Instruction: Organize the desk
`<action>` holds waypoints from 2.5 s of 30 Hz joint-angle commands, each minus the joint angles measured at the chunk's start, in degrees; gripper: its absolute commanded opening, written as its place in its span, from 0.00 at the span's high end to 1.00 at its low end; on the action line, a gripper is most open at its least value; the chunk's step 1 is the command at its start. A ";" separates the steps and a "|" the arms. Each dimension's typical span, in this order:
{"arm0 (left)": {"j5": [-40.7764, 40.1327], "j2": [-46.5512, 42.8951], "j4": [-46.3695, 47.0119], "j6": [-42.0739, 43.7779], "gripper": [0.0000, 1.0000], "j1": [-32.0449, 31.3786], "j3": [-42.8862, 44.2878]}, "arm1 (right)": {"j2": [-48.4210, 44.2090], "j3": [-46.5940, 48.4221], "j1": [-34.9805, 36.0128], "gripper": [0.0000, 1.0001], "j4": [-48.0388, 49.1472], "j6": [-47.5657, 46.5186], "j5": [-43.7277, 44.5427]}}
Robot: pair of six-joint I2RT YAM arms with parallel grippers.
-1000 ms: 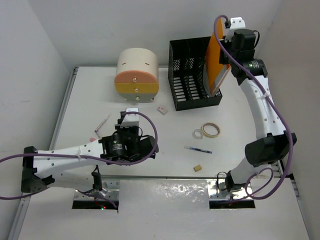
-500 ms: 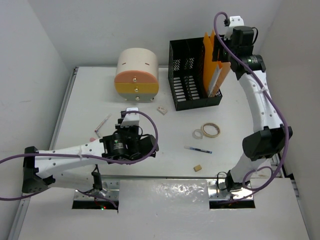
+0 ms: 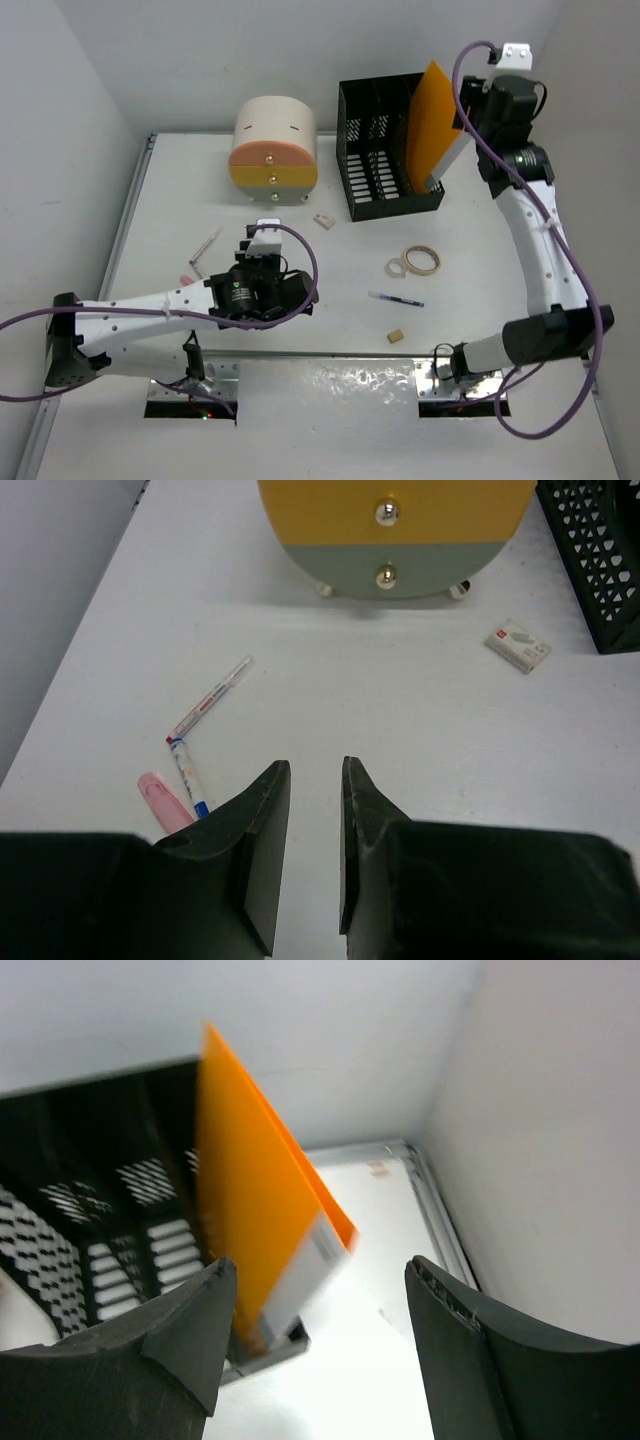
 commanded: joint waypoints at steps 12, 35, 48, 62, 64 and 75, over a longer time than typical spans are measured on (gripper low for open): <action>16.71 -0.83 23.61 18.10 0.73 8.02 -3.15 | -11.59 -34.35 6.95 0.36 12.90 11.94 -22.24; 54.34 7.96 47.25 45.88 1.00 57.76 12.58 | 19.42 -21.44 26.12 0.36 41.02 35.74 -34.28; 70.78 27.28 58.40 41.14 1.00 72.89 18.73 | 25.15 -10.36 27.71 0.39 32.60 29.87 -29.98; 85.53 40.48 68.17 34.20 1.00 72.98 19.35 | 27.00 -6.50 27.71 0.40 27.41 26.70 -28.93; 87.47 41.01 69.66 31.57 1.00 72.89 18.12 | 27.44 -5.27 27.62 0.40 26.53 25.30 -28.13; 90.21 36.36 72.31 28.30 1.00 72.01 8.36 | 31.83 -1.49 27.62 0.38 28.89 30.02 -27.60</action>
